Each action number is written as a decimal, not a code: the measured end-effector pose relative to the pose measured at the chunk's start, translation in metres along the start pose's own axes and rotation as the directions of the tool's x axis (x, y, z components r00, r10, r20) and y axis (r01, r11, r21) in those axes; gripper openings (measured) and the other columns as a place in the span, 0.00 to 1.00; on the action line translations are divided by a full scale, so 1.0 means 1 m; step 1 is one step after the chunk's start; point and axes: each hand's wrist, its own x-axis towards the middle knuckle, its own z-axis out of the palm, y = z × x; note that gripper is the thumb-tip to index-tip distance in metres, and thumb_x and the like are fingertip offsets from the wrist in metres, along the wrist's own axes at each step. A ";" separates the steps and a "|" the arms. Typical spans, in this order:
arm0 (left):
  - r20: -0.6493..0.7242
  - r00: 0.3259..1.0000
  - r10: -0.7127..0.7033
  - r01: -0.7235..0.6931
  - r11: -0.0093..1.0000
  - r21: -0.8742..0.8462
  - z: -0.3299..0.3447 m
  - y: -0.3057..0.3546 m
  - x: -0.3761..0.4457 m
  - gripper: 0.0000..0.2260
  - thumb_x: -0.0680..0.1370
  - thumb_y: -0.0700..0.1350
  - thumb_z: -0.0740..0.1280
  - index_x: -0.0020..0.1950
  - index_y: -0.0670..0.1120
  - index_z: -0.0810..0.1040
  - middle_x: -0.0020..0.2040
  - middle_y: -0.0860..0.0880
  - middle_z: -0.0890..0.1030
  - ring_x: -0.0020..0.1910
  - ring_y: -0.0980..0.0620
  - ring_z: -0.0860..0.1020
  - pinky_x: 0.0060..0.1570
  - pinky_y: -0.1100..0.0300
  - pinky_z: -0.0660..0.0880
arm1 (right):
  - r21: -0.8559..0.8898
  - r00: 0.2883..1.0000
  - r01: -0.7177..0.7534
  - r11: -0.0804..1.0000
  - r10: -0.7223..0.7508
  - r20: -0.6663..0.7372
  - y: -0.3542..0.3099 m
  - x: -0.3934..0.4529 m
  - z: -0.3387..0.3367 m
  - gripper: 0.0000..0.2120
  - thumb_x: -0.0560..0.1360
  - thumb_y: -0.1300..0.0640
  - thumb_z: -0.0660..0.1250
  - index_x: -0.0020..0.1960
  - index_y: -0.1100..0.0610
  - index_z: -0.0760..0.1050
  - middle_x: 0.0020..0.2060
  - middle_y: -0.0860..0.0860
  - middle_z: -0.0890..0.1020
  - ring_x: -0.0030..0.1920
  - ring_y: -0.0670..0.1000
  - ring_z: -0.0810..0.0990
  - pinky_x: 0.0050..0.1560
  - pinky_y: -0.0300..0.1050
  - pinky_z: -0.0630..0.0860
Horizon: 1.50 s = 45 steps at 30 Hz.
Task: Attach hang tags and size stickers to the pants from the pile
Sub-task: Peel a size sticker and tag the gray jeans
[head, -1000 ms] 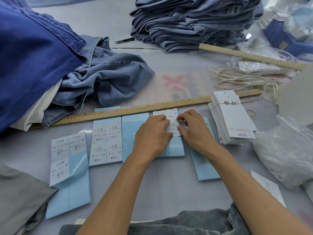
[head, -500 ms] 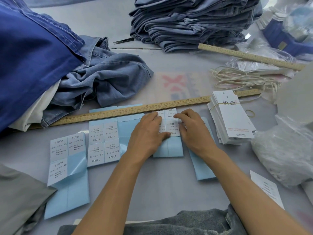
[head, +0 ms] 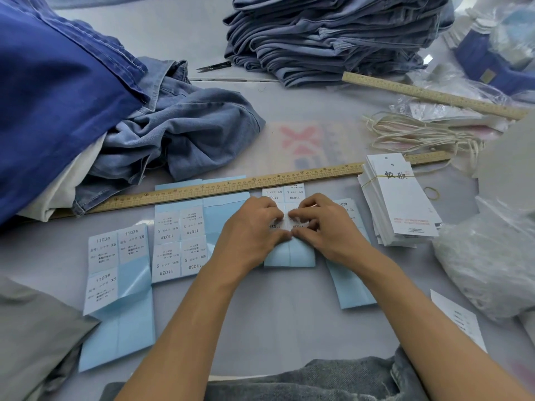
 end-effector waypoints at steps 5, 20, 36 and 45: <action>-0.038 0.999 0.013 -0.012 1.000 0.028 0.005 0.004 -0.003 0.09 0.78 0.51 0.73 0.54 0.48 0.84 0.55 0.55 0.80 0.58 0.52 0.73 0.52 0.53 0.74 | 0.334 0.960 -0.174 0.926 0.235 -0.152 -0.006 -0.006 0.003 0.15 0.72 0.66 0.76 0.53 0.50 0.83 0.54 0.47 0.75 0.51 0.44 0.79 0.49 0.29 0.76; -0.027 0.990 0.140 -0.141 0.988 -0.063 0.005 0.011 -0.003 0.08 0.80 0.45 0.71 0.57 0.46 0.85 0.55 0.50 0.83 0.55 0.49 0.77 0.53 0.51 0.75 | 0.794 0.857 -0.346 0.500 0.513 0.050 -0.010 -0.009 -0.014 0.09 0.74 0.71 0.72 0.51 0.60 0.82 0.36 0.53 0.85 0.35 0.48 0.83 0.41 0.39 0.82; -0.175 0.972 0.159 -0.180 0.978 -0.109 0.001 0.007 -0.007 0.05 0.79 0.45 0.73 0.50 0.43 0.85 0.48 0.48 0.85 0.49 0.46 0.80 0.48 0.47 0.77 | 0.904 0.807 -0.358 0.232 0.564 0.174 -0.025 -0.004 -0.013 0.16 0.77 0.74 0.67 0.60 0.60 0.72 0.39 0.56 0.88 0.36 0.52 0.87 0.36 0.40 0.82; -0.252 0.941 0.225 -0.240 0.970 -0.028 -0.001 0.006 -0.006 0.05 0.78 0.44 0.71 0.52 0.46 0.86 0.48 0.49 0.87 0.45 0.44 0.83 0.39 0.46 0.80 | 0.898 0.814 -0.359 0.252 0.555 0.170 -0.027 -0.004 -0.011 0.17 0.78 0.71 0.68 0.64 0.61 0.72 0.45 0.56 0.88 0.40 0.49 0.87 0.43 0.41 0.84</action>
